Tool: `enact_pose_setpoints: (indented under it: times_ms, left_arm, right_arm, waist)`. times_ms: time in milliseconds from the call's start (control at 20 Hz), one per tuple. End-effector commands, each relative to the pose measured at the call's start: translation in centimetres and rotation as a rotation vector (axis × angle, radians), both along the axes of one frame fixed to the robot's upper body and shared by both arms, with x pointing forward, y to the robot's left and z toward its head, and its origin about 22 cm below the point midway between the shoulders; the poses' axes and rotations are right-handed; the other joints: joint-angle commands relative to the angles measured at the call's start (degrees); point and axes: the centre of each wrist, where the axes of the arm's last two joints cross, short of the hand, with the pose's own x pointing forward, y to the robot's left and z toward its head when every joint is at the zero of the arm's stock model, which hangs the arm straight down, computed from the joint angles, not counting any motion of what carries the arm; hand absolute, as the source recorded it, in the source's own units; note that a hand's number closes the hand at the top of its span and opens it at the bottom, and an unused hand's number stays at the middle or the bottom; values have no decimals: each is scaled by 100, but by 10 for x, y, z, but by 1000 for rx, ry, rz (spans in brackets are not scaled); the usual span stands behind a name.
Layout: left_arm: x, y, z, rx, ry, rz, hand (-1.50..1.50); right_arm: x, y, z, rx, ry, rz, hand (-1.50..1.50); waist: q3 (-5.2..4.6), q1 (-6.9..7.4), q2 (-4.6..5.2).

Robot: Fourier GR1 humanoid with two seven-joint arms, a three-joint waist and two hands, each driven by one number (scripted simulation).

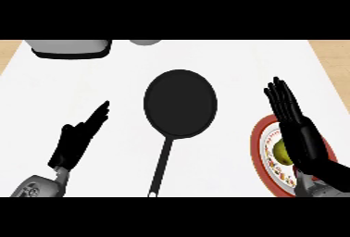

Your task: Pick the bell pepper from the plate and place it in the pan

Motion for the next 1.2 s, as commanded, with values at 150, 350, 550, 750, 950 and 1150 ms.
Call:
enact_pose_setpoints:
  times_ms: [150,350,550,750,950,1150]
  left_arm:
    - [-1,41,10,101,-115,167,0]
    - [-12,41,2,92,-107,245,0]
    - [-30,42,-2,117,-105,274,0]
    - [-33,38,-6,116,-113,260,0]
    - [-34,34,1,125,-127,266,0]
    - [-42,34,-1,118,-111,239,0]
  right_arm:
    - [-2,-83,6,76,125,-414,-150]
    - [-58,-171,-37,-189,434,-931,-150]
    - [-106,-194,-33,-62,567,-1095,-150]
    - [-127,-210,-3,-458,685,-1018,-150]
    - [-127,-200,29,-563,752,-889,-150]
    - [-106,-197,63,-640,826,-754,-150]
  waist:
    - [247,123,-94]
    - [217,-141,-63]
    - [236,-68,-159]
    - [222,66,-91]
    - [237,123,-94]
    - [240,204,-82]
